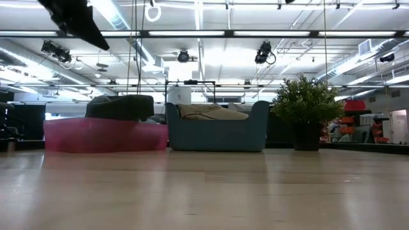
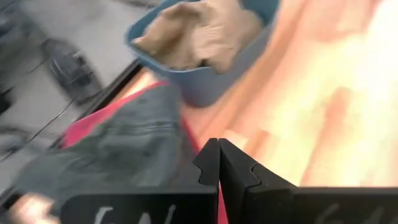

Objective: Pick & Place hat
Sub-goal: Return to Home Position

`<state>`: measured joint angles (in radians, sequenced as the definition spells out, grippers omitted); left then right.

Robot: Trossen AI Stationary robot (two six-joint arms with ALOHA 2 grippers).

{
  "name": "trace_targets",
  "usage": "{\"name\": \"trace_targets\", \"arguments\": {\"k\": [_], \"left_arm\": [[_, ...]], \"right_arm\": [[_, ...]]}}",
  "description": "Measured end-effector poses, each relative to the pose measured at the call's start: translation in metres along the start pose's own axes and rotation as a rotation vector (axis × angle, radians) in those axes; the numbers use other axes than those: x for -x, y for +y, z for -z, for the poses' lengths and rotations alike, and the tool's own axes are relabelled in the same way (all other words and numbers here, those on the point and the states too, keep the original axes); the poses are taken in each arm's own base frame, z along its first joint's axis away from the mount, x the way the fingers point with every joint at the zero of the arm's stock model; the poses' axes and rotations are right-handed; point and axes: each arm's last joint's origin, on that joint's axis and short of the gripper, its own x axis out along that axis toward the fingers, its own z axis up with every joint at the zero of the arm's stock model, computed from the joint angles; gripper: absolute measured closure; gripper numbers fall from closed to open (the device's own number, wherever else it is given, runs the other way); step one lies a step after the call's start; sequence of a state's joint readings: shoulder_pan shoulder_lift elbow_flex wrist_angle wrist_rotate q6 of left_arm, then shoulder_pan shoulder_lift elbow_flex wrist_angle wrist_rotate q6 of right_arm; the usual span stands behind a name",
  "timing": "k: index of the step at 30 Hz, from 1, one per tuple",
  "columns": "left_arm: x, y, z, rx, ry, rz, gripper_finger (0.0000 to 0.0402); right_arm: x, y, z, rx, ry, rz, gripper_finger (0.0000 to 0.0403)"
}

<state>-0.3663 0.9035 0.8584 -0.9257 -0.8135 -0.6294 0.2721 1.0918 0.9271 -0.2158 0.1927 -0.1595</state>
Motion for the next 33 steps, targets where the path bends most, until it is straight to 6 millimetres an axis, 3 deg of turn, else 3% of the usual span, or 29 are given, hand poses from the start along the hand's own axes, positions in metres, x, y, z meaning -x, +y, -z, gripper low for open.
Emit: {"name": "trace_targets", "arguments": {"k": [4, 15, 21, 27, 33], "left_arm": [[-0.008, 0.001, 0.022, -0.006, -0.086, 0.095, 0.0399], [-0.009, 0.031, 0.063, -0.001, -0.309, 0.259, 0.0399], [-0.008, 0.043, 0.081, -0.03, -0.456, 0.343, 0.0399], [-0.017, 0.042, 0.101, -0.013, -0.581, 0.424, 0.0399], [-0.023, 0.041, 0.109, -0.027, -0.599, 0.426, 0.0399]], "right_arm": [[0.015, -0.001, 0.027, -0.038, -0.031, 0.015, 0.0239], [0.046, -0.007, 0.096, -0.139, -0.243, 0.111, 0.0239], [0.055, -0.008, 0.117, -0.155, -0.273, 0.138, 0.0239], [0.061, -0.006, 0.132, -0.156, -0.293, 0.143, 0.0239], [0.066, -0.004, 0.142, -0.157, -0.316, 0.147, 0.0239]]}}
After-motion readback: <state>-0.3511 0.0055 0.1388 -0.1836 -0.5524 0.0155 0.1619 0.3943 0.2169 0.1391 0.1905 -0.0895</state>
